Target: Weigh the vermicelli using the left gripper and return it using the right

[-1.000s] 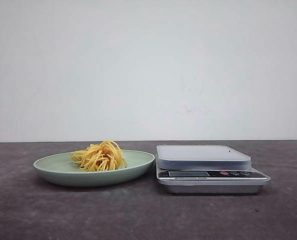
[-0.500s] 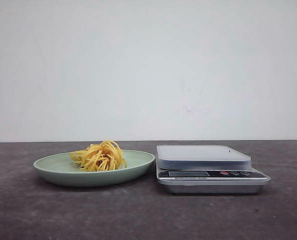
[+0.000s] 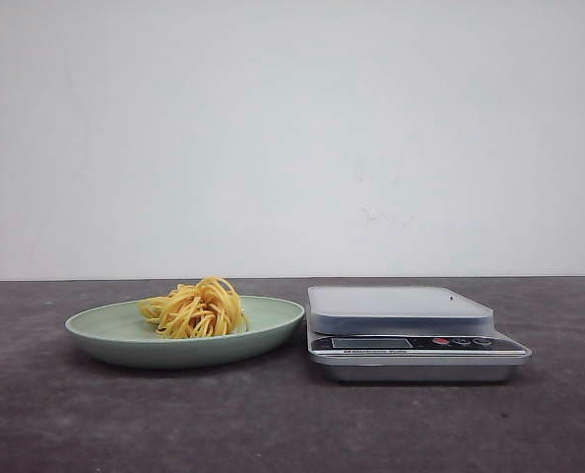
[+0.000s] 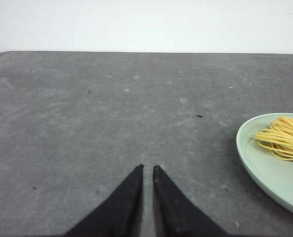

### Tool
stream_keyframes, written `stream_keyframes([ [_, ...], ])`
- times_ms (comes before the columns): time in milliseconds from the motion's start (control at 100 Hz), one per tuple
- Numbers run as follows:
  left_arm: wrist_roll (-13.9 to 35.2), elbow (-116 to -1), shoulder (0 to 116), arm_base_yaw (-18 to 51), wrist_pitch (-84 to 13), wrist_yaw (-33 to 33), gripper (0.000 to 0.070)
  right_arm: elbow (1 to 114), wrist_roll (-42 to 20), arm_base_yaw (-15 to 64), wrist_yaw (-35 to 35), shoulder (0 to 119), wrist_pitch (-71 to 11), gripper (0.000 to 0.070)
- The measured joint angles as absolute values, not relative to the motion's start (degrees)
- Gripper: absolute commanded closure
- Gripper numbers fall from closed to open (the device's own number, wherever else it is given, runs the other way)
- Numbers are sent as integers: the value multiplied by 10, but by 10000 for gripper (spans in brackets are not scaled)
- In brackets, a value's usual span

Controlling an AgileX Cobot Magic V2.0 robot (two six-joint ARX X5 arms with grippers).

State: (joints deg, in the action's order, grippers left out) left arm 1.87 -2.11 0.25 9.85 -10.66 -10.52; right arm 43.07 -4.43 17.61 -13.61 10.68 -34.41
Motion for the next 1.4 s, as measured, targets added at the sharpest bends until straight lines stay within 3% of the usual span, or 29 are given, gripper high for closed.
stream_keyframes([
  [190,19,-21,3,98,-106,-105,700,249,-37,39,-79,67,-173,700],
  [340,19,-21,3,98,-106,-105,700,132,-37,-1,-60,44,-103,700],
  [620,19,-21,3,98,-106,-105,700,38,-37,-6,-60,3,-65,700],
  [1400,19,-21,3,98,-105,-105,700,9,-30,-5,0,3,-95,700],
])
